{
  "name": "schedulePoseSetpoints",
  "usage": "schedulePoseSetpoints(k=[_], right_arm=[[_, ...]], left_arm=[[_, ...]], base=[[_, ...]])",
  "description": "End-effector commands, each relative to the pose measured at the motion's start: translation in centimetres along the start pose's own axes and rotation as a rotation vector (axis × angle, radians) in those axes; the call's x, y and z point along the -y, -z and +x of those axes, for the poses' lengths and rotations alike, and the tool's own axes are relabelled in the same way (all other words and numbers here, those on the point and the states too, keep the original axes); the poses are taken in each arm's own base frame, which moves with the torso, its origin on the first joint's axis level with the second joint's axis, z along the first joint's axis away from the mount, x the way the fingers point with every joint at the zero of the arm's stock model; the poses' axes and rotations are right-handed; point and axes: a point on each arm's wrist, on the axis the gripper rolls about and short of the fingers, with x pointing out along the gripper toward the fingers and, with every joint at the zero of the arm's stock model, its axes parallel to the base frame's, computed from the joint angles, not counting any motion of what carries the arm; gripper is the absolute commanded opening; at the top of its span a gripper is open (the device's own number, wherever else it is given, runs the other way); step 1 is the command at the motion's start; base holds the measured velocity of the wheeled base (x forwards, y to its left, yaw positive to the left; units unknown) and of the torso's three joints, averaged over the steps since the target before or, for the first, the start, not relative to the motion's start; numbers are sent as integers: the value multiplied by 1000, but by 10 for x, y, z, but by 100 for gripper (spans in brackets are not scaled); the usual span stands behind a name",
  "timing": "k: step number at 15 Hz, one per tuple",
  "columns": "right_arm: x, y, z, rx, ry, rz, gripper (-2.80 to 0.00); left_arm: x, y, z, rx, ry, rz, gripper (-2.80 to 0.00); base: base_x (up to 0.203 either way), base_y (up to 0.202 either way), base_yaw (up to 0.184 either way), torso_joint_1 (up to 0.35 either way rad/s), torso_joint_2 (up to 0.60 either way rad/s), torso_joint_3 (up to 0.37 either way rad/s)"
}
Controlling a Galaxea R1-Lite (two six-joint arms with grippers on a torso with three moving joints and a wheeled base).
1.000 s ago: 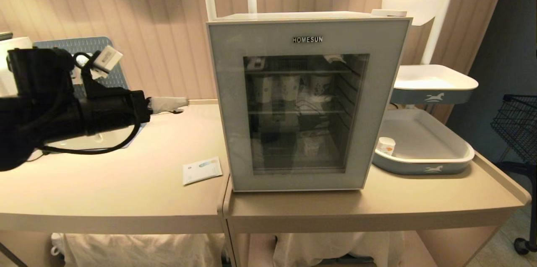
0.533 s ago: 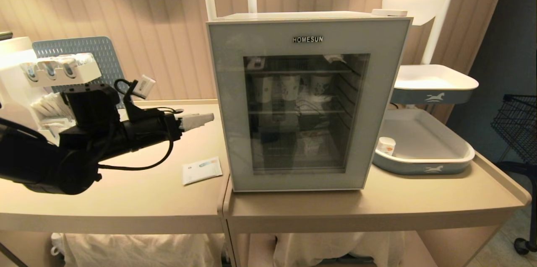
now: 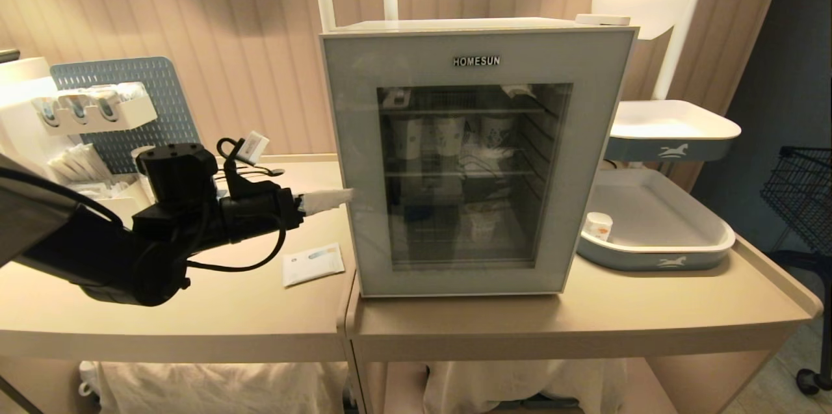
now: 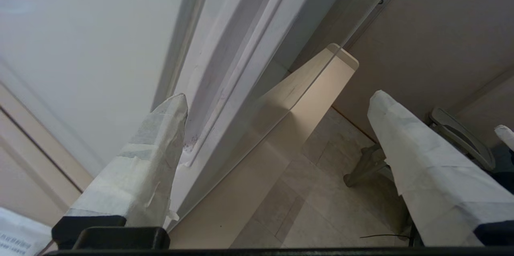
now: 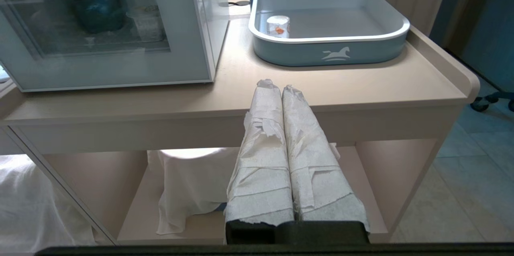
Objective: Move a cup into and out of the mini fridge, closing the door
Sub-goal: Open the freezer door
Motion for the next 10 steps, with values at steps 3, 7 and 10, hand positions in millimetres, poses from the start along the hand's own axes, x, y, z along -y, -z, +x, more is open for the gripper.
schedulePoseSetpoints(k=[3, 7, 10], right_arm=[[0, 0, 0, -1, 0, 0, -280], [0, 0, 0, -1, 0, 0, -280], [0, 0, 0, -1, 1, 0, -280]], left_arm=[[0, 5, 14, 2, 44, 18, 0], [5, 0, 25, 16, 72, 45, 0], [9, 1, 30, 13, 85, 50, 0]], base=[[0, 0, 0, 0, 0, 0], [0, 0, 0, 0, 0, 0], [0, 0, 0, 0, 0, 0]])
